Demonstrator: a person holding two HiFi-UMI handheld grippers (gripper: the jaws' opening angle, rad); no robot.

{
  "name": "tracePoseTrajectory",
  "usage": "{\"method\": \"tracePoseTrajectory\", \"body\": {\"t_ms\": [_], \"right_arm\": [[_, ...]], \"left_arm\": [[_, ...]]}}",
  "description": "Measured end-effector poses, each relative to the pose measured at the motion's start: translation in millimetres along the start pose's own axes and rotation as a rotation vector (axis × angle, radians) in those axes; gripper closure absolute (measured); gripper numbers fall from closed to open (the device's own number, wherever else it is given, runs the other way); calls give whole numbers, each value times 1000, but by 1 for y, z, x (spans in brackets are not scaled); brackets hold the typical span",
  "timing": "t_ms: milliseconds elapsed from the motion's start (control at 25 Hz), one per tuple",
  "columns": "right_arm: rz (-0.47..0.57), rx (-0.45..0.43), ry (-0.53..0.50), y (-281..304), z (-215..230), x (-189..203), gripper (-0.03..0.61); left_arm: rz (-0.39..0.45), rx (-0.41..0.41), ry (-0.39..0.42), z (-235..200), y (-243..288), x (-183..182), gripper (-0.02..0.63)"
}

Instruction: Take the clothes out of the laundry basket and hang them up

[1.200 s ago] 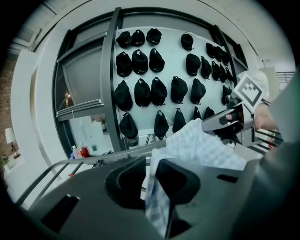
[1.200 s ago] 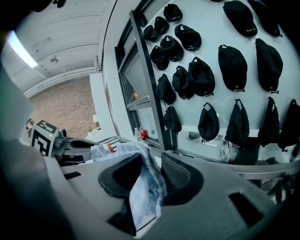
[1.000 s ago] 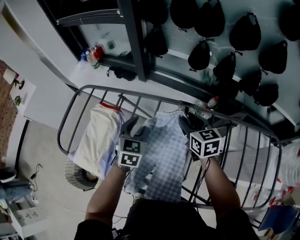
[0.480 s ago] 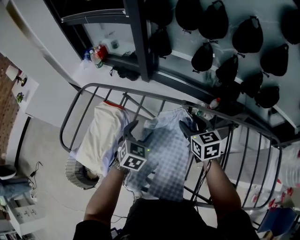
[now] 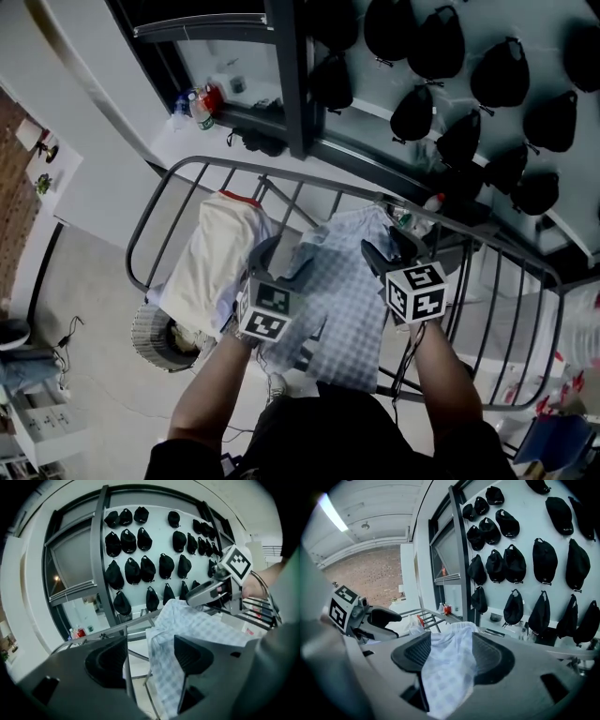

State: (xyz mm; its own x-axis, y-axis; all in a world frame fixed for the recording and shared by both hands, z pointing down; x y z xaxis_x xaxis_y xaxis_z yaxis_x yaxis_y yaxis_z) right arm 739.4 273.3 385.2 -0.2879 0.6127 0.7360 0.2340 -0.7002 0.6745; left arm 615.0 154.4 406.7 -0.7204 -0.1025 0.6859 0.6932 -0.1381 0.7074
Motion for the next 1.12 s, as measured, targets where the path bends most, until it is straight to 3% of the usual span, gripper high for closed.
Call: {"method": "tracePoseTrajectory", "body": {"t_ms": [320,400,600,640,1120], "right_arm": [[37,-18,23,-20,-46,-5,319],[46,-27,31,-27,-61,-4,344],[91,-40,38,-46,-105,-3,559],[97,-44,39,-50,-116,-2,571],[139,-34,77,-90,-227,18,574]], "left_arm": [[77,28,-48,-8,-46,16,329],[90,37,-61,-8,-61,23,377],[132,23,-77,-14,-103,47,552],[137,23,-79,-16,-112,54,582],[180,60,-88,-31,-203,130,604]]}}
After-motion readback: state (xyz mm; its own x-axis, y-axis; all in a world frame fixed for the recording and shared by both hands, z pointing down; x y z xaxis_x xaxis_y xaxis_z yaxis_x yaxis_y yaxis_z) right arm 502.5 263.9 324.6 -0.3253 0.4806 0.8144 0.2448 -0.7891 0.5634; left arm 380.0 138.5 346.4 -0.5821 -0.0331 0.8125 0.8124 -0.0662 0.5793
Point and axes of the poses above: the fingertips, and each gripper's own axes: y forward along the fingers, z to its right, x out of its underside, the point moved 2 cm from there along -y, backward along the fingers, and after that the axes turned 15 degrees about -z, right-handed, at the moved point
